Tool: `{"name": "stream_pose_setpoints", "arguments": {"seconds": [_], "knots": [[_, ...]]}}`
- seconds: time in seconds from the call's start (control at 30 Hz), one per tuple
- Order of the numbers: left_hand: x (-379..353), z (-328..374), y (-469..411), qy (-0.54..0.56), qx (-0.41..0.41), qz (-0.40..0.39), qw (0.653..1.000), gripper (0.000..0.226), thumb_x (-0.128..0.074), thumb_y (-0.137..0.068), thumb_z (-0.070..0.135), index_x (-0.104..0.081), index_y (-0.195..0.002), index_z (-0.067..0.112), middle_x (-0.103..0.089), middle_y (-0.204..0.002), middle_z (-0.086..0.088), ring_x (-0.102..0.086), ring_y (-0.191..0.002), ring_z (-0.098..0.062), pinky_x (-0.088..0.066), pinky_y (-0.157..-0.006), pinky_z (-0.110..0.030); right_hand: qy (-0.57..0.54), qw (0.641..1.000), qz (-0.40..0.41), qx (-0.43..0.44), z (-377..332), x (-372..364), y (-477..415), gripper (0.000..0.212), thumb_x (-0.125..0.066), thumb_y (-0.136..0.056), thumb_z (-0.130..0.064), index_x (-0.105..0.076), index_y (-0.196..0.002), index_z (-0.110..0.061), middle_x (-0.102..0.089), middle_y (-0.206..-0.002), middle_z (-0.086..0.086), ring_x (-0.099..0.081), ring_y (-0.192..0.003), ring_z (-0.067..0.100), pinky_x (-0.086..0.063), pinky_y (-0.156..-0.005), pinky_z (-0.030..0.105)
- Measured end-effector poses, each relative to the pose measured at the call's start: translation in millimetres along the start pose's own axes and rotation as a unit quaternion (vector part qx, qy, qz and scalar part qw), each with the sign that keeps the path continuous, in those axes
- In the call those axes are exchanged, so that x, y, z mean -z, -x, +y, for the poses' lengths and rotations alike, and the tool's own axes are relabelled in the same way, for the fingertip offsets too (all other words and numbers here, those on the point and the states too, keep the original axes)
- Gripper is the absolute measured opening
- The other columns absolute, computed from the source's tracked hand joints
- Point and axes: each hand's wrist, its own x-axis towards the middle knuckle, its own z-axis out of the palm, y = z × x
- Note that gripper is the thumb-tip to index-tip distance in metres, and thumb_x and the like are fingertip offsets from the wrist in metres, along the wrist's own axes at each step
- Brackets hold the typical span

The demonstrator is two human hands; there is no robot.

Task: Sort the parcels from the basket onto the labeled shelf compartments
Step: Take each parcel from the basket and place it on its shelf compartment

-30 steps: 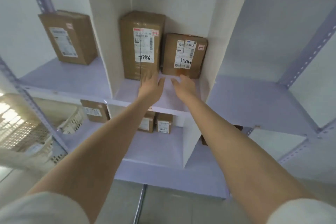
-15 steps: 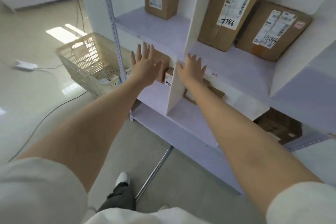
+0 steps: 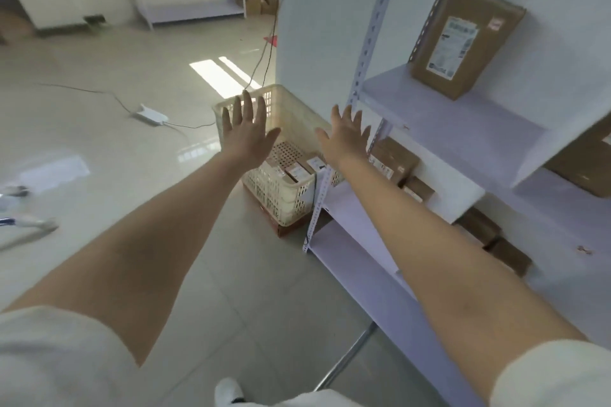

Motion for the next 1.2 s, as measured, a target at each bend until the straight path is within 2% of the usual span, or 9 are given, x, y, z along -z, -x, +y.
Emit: {"name": "stream_pose_setpoints", "arguments": {"seconds": [0.23,0.53,0.73,0.87,1.03,1.13,1.2], "knots": [[-8,-94,-60,0.008,0.037,-0.029,0.999,0.072,-0.025,-0.101,0.050,0.007,-0.154,0.013,0.016,-0.160,-0.014,0.013,-0.147,-0.034,0.007,-0.118,-0.049,0.023,0.994,-0.104,0.006,-59,-47,-73,0.072,-0.034,-0.103,-0.047,0.000,-0.157,-0.016,0.009,-0.164,0.011,0.014,-0.149,0.037,0.002,-0.120,0.052],[-50,-133,-205,-0.023,0.017,-0.111,0.993,0.077,-0.026,-0.100,0.054,0.007,-0.154,0.010,0.015,-0.159,-0.017,0.011,-0.148,-0.035,0.005,-0.119,-0.050,-0.017,0.984,-0.175,-0.036,-56,-99,-222,0.078,-0.039,-0.100,-0.050,0.002,-0.157,-0.016,0.011,-0.163,0.013,0.014,-0.148,0.039,-0.001,-0.120,0.053],[-72,-131,-319,-0.044,-0.019,-0.141,0.989,0.078,-0.026,-0.100,0.054,0.006,-0.154,0.008,0.012,-0.160,-0.017,0.008,-0.148,-0.034,0.003,-0.120,-0.050,-0.039,0.973,-0.204,-0.101,-28,-126,-320,0.080,-0.043,-0.099,-0.051,-0.002,-0.157,-0.015,0.006,-0.163,0.014,0.011,-0.149,0.039,-0.004,-0.119,0.054],[-98,-142,-371,-0.049,-0.035,-0.189,0.980,0.079,-0.025,-0.099,0.055,0.007,-0.153,0.008,0.012,-0.160,-0.017,0.009,-0.148,-0.033,0.003,-0.119,-0.049,-0.069,0.957,-0.237,-0.154,-13,-152,-368,0.079,-0.046,-0.098,-0.049,-0.005,-0.157,-0.016,0.005,-0.163,0.015,0.012,-0.149,0.037,-0.015,-0.120,0.056],[-137,-168,-447,-0.062,-0.031,-0.260,0.963,0.078,-0.024,-0.100,0.054,0.010,-0.153,0.008,0.013,-0.160,-0.017,0.009,-0.148,-0.034,0.003,-0.120,-0.049,-0.092,0.936,-0.265,-0.212,0,-192,-419,0.079,-0.046,-0.099,-0.048,-0.004,-0.157,-0.014,0.004,-0.163,0.016,0.009,-0.149,0.038,-0.007,-0.120,0.056],[-159,-177,-498,-0.080,-0.067,-0.302,0.948,0.077,-0.025,-0.100,0.053,0.010,-0.153,0.008,0.014,-0.160,-0.016,0.009,-0.148,-0.033,0.002,-0.120,-0.048,-0.106,0.929,-0.247,-0.254,6,-217,-453,0.078,-0.045,-0.100,-0.046,-0.005,-0.157,-0.012,0.002,-0.163,0.018,0.008,-0.149,0.037,-0.006,-0.121,0.053],[-173,-177,-526,-0.088,-0.100,-0.333,0.933,0.078,-0.026,-0.101,0.052,0.010,-0.153,0.008,0.014,-0.160,-0.017,0.008,-0.148,-0.034,0.002,-0.120,-0.048,-0.120,0.919,-0.239,-0.290,9,-231,-466,0.076,-0.045,-0.100,-0.045,-0.009,-0.157,-0.009,-0.003,-0.163,0.018,0.000,-0.150,0.037,-0.010,-0.122,0.050]]}}
